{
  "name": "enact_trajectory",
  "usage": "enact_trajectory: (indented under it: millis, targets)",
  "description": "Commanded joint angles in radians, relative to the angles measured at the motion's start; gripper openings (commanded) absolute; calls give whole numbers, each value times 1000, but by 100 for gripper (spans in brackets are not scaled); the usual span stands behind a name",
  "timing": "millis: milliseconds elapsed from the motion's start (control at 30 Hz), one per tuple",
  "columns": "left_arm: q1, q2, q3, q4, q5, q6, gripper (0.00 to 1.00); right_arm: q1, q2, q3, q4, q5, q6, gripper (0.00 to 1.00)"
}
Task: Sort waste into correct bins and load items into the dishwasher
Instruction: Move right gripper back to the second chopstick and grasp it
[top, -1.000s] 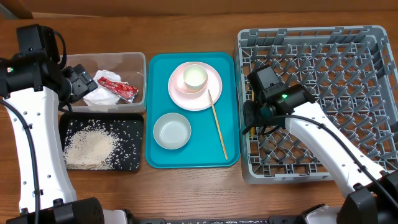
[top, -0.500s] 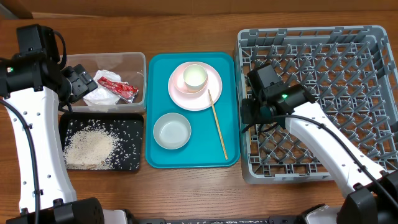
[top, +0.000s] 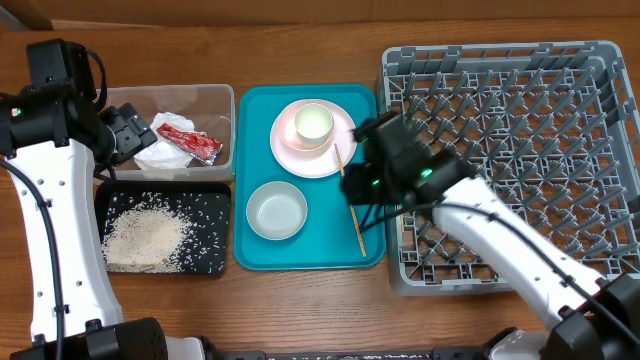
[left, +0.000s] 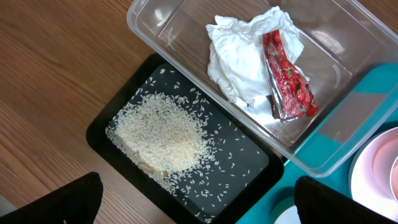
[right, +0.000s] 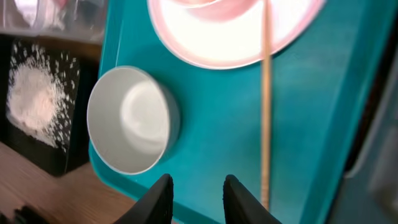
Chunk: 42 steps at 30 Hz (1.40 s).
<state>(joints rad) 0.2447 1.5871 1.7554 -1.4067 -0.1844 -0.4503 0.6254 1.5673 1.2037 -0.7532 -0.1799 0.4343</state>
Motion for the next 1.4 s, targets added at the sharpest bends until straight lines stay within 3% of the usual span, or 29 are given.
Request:
enact_trajectory:
  millis: [0, 200, 633, 800, 1367]
  targets:
    - [3, 3, 14, 0, -6, -3, 100, 88, -5, -2, 10, 173, 16, 30]
    - [3, 3, 14, 0, -6, -2, 100, 186, 0, -7, 4, 343, 16, 30]
    - [3, 3, 14, 0, -6, -2, 100, 197, 120, -7, 49, 380, 15, 30]
    - [3, 3, 14, 0, -6, -2, 100, 197, 205, -7, 51, 476, 16, 31]
    - [3, 3, 14, 0, -6, -2, 100, 197, 279, -7, 94, 475, 50, 35]
